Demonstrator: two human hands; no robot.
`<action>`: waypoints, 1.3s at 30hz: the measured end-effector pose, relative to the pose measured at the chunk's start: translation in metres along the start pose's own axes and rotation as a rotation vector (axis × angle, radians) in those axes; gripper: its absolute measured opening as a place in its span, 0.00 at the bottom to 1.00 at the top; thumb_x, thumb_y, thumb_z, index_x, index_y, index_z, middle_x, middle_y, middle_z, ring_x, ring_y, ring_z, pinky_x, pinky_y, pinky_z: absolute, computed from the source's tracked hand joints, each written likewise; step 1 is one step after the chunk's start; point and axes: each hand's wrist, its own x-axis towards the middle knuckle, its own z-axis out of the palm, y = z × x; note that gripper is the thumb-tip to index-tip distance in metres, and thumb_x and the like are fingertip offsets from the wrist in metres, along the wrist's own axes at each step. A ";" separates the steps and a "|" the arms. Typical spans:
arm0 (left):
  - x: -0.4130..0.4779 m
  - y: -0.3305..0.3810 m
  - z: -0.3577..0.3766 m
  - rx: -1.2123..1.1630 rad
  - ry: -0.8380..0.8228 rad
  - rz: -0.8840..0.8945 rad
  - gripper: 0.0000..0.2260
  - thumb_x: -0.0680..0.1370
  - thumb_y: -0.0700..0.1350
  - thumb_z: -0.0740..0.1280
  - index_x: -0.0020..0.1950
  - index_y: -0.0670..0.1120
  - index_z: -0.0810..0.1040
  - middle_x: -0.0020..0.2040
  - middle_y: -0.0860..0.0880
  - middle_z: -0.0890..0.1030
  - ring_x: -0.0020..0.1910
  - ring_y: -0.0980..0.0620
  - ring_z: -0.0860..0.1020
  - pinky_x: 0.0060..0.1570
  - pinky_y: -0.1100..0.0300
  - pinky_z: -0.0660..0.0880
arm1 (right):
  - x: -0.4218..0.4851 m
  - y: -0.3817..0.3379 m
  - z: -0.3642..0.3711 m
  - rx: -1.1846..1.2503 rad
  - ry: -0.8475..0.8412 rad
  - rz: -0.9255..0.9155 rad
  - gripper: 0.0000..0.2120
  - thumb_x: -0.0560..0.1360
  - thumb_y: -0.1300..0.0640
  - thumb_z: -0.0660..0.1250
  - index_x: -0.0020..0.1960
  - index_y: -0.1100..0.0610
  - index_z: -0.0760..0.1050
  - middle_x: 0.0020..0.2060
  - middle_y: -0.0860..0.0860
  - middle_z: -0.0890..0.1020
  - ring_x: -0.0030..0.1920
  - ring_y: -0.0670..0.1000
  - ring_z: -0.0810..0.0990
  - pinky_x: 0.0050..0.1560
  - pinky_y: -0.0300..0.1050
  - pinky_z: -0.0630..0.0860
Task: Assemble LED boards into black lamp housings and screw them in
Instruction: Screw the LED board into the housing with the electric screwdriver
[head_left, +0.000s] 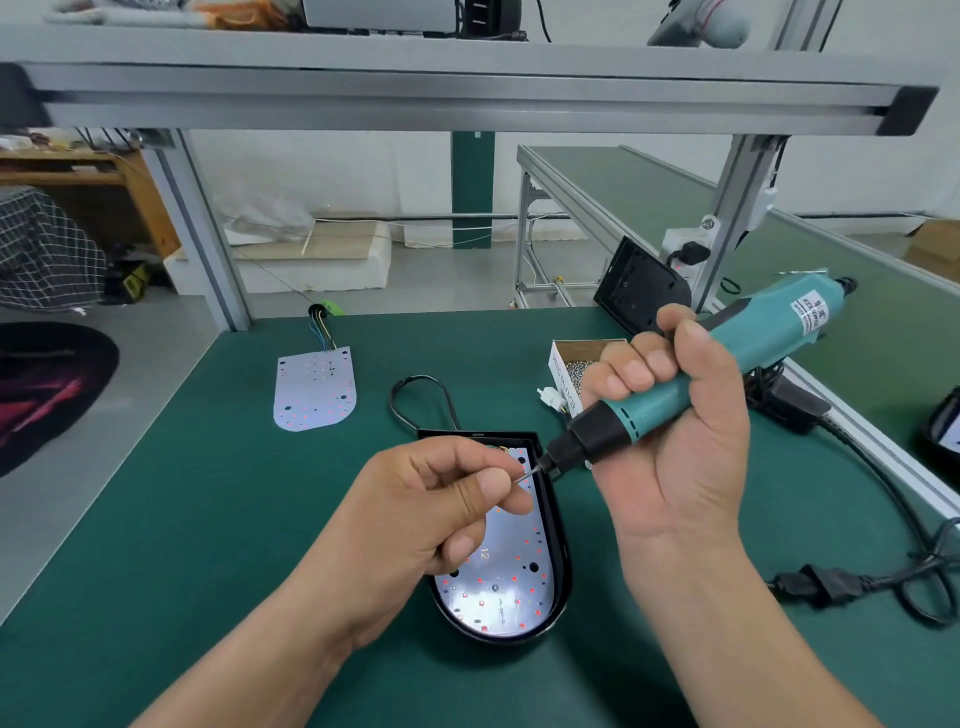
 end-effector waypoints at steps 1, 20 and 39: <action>0.000 0.000 0.000 0.010 0.001 0.006 0.06 0.76 0.47 0.74 0.51 0.49 0.88 0.49 0.41 0.88 0.26 0.55 0.67 0.28 0.66 0.66 | 0.000 0.000 0.000 -0.001 -0.006 0.002 0.04 0.81 0.58 0.64 0.51 0.54 0.77 0.34 0.46 0.69 0.33 0.45 0.70 0.37 0.39 0.73; -0.003 0.003 0.002 0.108 0.081 0.064 0.04 0.75 0.48 0.75 0.49 0.52 0.88 0.43 0.46 0.86 0.28 0.52 0.67 0.31 0.63 0.68 | 0.001 0.003 -0.002 -0.028 0.010 -0.017 0.05 0.81 0.59 0.64 0.51 0.54 0.78 0.34 0.46 0.70 0.34 0.46 0.70 0.38 0.40 0.73; -0.003 -0.002 0.000 0.050 0.008 0.034 0.08 0.76 0.46 0.74 0.54 0.51 0.88 0.50 0.42 0.88 0.25 0.55 0.67 0.31 0.65 0.69 | 0.001 0.003 -0.003 -0.045 0.011 -0.019 0.04 0.81 0.59 0.64 0.52 0.54 0.77 0.34 0.46 0.70 0.33 0.46 0.70 0.38 0.40 0.73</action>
